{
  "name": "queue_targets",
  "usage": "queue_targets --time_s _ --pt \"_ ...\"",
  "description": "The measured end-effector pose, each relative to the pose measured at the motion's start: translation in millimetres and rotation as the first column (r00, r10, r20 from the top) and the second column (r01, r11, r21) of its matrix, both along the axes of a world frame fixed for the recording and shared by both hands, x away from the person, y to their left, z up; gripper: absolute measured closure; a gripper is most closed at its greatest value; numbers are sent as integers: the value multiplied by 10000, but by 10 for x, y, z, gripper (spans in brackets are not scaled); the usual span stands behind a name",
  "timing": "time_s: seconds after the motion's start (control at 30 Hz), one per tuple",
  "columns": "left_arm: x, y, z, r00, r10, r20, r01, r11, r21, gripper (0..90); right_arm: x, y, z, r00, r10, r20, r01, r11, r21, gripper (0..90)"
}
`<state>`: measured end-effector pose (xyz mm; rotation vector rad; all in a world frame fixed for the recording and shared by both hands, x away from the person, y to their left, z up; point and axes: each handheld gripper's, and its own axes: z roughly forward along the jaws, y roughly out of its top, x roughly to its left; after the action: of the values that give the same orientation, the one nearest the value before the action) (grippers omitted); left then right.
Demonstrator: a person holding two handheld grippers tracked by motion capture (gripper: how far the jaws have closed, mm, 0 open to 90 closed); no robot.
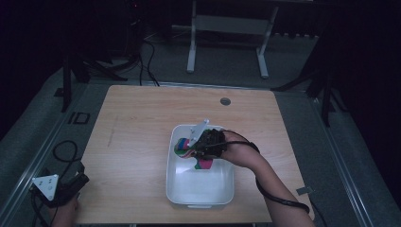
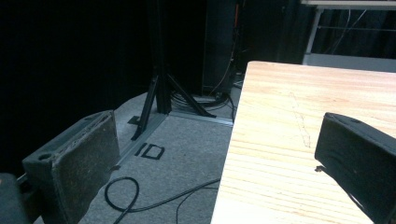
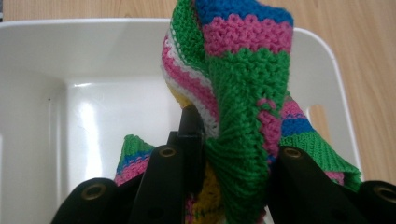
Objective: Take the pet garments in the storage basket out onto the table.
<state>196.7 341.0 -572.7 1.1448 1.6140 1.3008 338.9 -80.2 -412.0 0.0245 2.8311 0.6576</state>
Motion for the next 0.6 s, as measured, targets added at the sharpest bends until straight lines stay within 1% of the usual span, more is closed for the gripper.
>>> queue_targets --time_s 0.03,0.1,0.2,0.27,0.3,0.37,0.4,0.47,0.5,0.53,0.6 --pt "0 0 0 10000 0 0 0 10000 0 4 0 0 0 10000 0 0 0 10000 0 736" --pt "1 1 0 10000 -5 -6 5 10000 -9 4 -4 -39 71 9998 23 174 -24 10000 97 736" --pt "1 1 0 10000 -3 -12 3 10000 -13 4 2 -106 168 9995 -94 314 87 9997 212 736" --pt "0 1 1 10000 -7 -27 7 10000 5 4 6 -126 193 9992 -145 366 136 9996 255 736" --pt "0 0 1 10000 2 -26 -2 10000 11 4 12 -183 251 9986 -283 456 268 9991 321 736" --pt "0 0 1 10000 3 -29 -3 10000 10 4 27 -260 309 9977 -439 518 417 9982 424 736" --pt "0 0 1 10000 5 -30 -5 10000 6 4 27 -260 309 9977 -439 518 417 9982 424 736" --pt "2 0 0 10000 10 -16 -10 10000 -9 4 44 -361 364 9960 -641 625 614 9971 441 736" --pt "2 0 0 10000 10 -17 -10 10000 -10 4 44 -361 364 9960 -641 625 614 9971 441 736" --pt "4 0 1 10000 14 -24 -14 10000 -20 4 56 -446 402 9941 -798 729 769 9961 422 736" --pt "3 1 1 10000 17 -44 -17 10000 -9 4 61 -513 437 9924 -932 809 901 9951 407 736"
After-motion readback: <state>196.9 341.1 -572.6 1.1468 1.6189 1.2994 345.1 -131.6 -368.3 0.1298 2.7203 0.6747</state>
